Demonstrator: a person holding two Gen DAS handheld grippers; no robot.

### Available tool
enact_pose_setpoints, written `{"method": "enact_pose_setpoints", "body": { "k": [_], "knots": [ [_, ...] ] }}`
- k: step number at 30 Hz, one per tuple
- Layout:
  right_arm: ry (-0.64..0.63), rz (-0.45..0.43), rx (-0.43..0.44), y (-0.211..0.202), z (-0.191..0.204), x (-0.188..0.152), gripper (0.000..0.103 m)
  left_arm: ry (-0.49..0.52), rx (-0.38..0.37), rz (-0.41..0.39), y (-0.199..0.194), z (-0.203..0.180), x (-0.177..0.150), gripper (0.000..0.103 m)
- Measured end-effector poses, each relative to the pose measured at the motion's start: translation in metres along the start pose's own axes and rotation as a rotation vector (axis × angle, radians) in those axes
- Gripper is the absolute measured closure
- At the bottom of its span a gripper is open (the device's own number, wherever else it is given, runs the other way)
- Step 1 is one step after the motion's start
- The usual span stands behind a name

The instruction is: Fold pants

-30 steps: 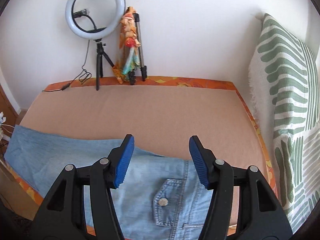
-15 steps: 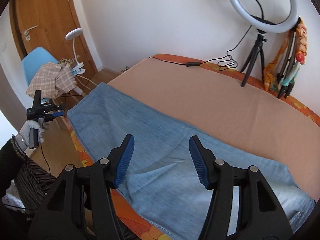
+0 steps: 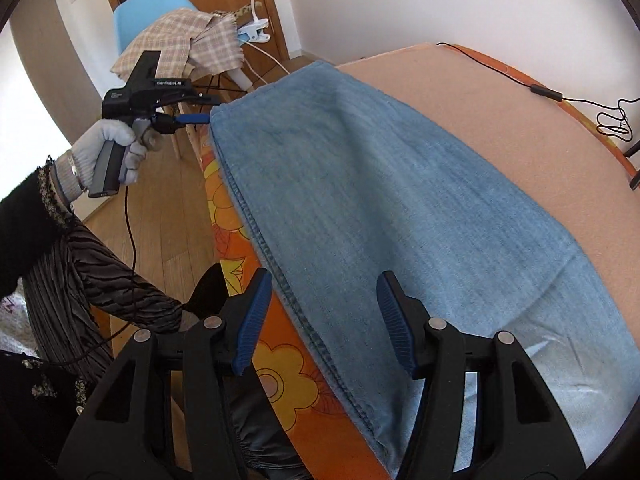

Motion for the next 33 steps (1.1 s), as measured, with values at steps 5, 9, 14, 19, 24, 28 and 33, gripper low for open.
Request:
{"method": "enact_pose_setpoints", "body": {
  "k": [5,9,14,19,24,28,33],
  "knots": [
    [-0.062,0.050,-0.044,0.016,0.005,-0.006,0.049,0.039,0.010,-0.010,0.000,-0.001,0.000,0.060],
    [-0.087,0.064,-0.046,0.019,0.006,-0.004,0.050,0.018,-0.001,-0.023,0.004,0.005,0.000,0.081],
    [-0.111,0.101,-0.054,0.030,0.006,-0.007,0.058,0.050,0.005,-0.038,0.004,0.004,-0.001,0.084],
    [-0.157,0.090,-0.096,0.031,0.008,-0.006,0.076,0.070,0.001,-0.048,0.004,0.003,0.000,0.085],
    [-0.175,0.063,-0.053,0.024,0.021,-0.002,0.098,0.076,0.003,-0.079,-0.004,0.006,0.004,0.094],
    [-0.177,0.070,-0.019,0.025,0.024,-0.005,0.098,0.035,0.025,-0.071,-0.003,0.022,0.004,0.096],
    [-0.179,0.100,-0.031,0.030,0.022,-0.008,0.098,-0.026,-0.009,-0.056,-0.007,0.028,0.003,0.093]
  ]
}}
Point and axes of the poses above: each gripper's, at about its wrist camera, not at the fingertips, and y roughly the way its jaws point, z to its left, x to its top, the point moved 3 cm from there along y, roughly the way its jaws point, and after that the axes turned 7 degrees about x, right-handed, at the moved point
